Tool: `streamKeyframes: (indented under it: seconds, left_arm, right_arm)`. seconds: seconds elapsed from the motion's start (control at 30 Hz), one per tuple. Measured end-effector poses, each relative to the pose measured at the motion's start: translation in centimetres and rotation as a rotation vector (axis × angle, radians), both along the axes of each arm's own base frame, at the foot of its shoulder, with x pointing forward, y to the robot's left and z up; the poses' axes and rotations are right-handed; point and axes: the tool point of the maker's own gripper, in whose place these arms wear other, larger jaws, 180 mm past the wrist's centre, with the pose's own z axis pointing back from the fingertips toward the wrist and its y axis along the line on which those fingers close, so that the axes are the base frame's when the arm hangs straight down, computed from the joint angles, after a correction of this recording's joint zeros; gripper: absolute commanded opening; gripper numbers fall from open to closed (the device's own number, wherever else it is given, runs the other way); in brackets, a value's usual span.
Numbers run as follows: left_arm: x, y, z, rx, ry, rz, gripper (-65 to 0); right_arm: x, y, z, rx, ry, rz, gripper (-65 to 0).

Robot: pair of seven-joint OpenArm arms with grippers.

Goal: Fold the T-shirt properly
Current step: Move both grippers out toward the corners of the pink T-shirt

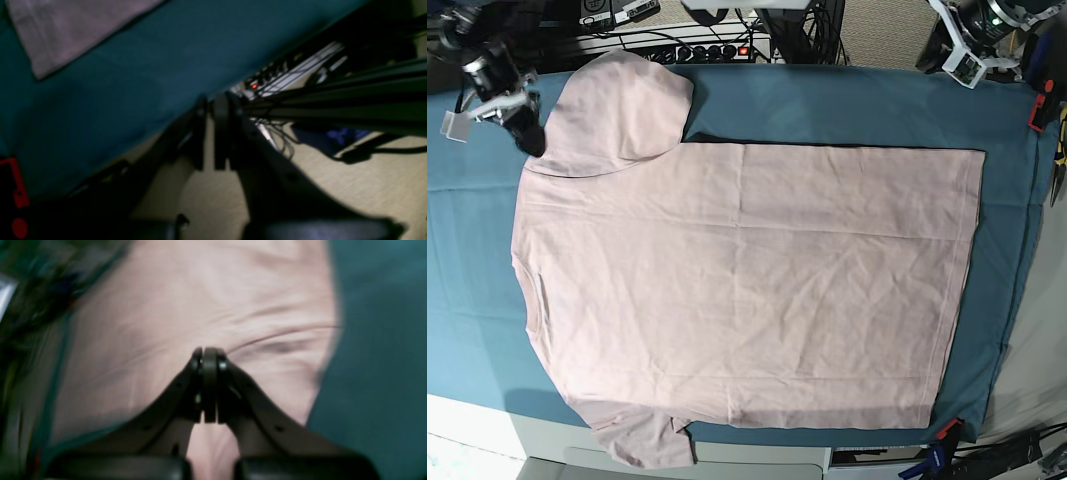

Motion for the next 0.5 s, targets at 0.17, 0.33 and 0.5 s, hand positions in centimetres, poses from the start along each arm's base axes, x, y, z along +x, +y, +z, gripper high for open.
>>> streamKeyframes:
  seconds: [0.17,0.33,0.5]
  left_arm:
    - [0.0,0.0,0.0,-0.001,0.000,0.002,-62.2]
    - [0.0,0.0,-0.1,-0.001,0.002,0.003,-62.2]
    - [-0.1,0.0,-0.1,-0.001,0.003,0.003,-62.2]
  right_arm:
    - [-1.2,0.9,1.3,-0.041,-0.025,0.159,-65.0]
    - [-2.2,-1.0,-0.1,-0.103,0.016,0.042,-65.0]
    - [-3.3,-2.7,-2.4,-0.198,0.127,-0.028,-65.0]
